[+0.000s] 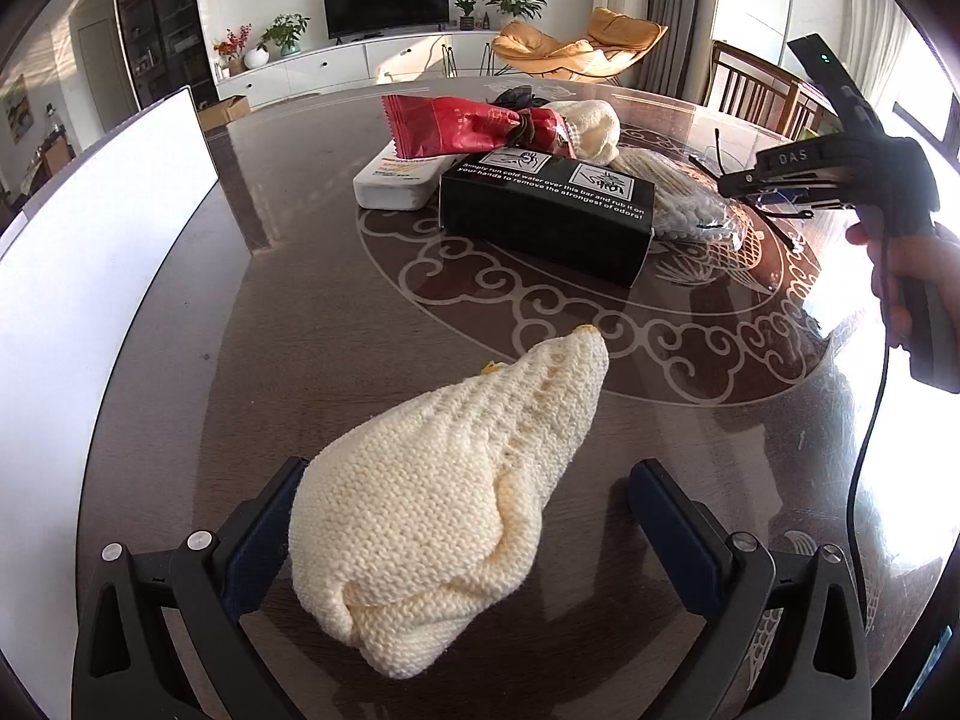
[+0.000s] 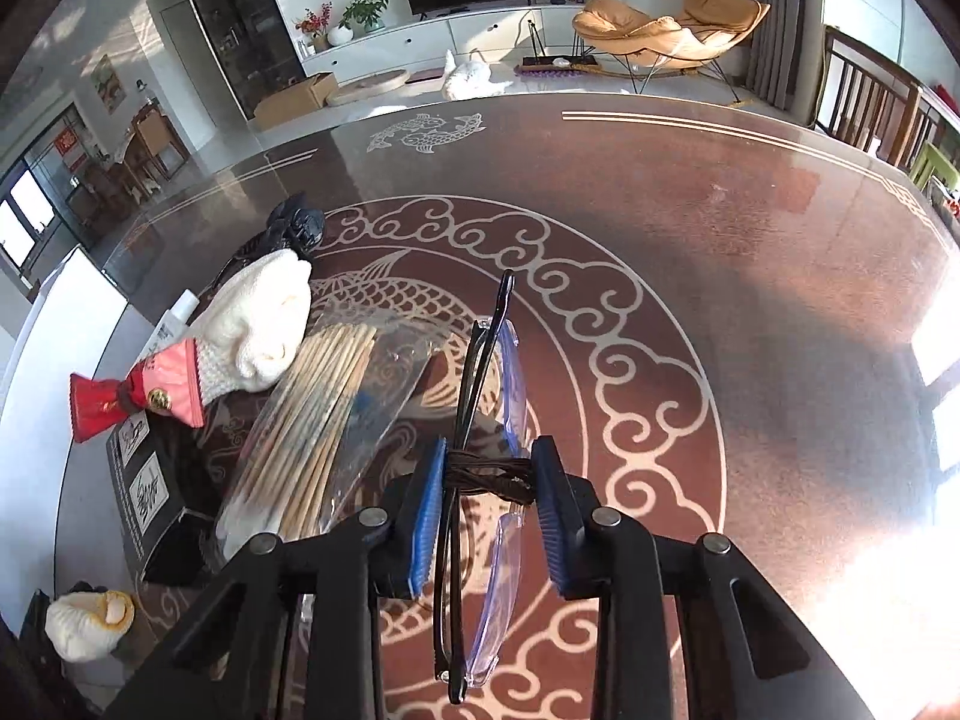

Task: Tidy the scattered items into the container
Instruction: 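Grasp the clear safety glasses by the black arms with the right gripper, then lift the safety glasses in the right gripper and hold them above the table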

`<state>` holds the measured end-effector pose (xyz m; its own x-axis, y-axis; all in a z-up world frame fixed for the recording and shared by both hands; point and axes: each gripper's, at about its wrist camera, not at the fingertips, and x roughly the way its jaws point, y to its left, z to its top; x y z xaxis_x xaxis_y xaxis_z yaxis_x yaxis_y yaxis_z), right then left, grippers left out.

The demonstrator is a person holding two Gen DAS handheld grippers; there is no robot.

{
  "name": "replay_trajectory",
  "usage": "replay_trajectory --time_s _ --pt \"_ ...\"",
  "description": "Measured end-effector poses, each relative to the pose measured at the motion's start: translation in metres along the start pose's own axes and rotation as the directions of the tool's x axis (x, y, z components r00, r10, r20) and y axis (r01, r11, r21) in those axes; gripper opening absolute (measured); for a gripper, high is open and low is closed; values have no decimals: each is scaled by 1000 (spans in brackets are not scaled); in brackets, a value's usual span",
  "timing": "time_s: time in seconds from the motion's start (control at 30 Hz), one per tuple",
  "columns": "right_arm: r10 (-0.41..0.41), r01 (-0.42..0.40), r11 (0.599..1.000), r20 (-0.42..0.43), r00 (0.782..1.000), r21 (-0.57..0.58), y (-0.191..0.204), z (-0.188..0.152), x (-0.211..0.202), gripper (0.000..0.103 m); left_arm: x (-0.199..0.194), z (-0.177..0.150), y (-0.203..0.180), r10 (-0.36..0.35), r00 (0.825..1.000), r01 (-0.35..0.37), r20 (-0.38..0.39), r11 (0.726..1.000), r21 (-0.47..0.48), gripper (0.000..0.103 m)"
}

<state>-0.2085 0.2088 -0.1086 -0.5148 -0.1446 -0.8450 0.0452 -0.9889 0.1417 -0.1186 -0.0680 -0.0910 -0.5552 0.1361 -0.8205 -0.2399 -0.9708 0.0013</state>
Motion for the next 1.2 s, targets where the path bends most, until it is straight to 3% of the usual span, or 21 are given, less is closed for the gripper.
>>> replay_trajectory --time_s 0.2,0.33,0.57,0.8,1.2 --pt "59 -60 979 -11 998 -196 34 -93 -49 30 0 0 0 2 1000 -2 0 1000 0 103" --pt "-13 26 961 51 999 -274 52 -126 -54 34 0 0 0 2 1000 -2 0 1000 -1 103" --pt "-14 38 977 111 994 -210 42 -125 -52 44 0 0 0 2 1000 -2 0 1000 0 103" --pt "-27 48 980 111 993 -193 43 -122 -51 58 0 0 0 2 1000 -2 0 1000 -1 103" --pt "-23 44 979 108 994 -197 43 -124 -51 62 0 0 0 2 1000 -2 0 1000 -1 103"
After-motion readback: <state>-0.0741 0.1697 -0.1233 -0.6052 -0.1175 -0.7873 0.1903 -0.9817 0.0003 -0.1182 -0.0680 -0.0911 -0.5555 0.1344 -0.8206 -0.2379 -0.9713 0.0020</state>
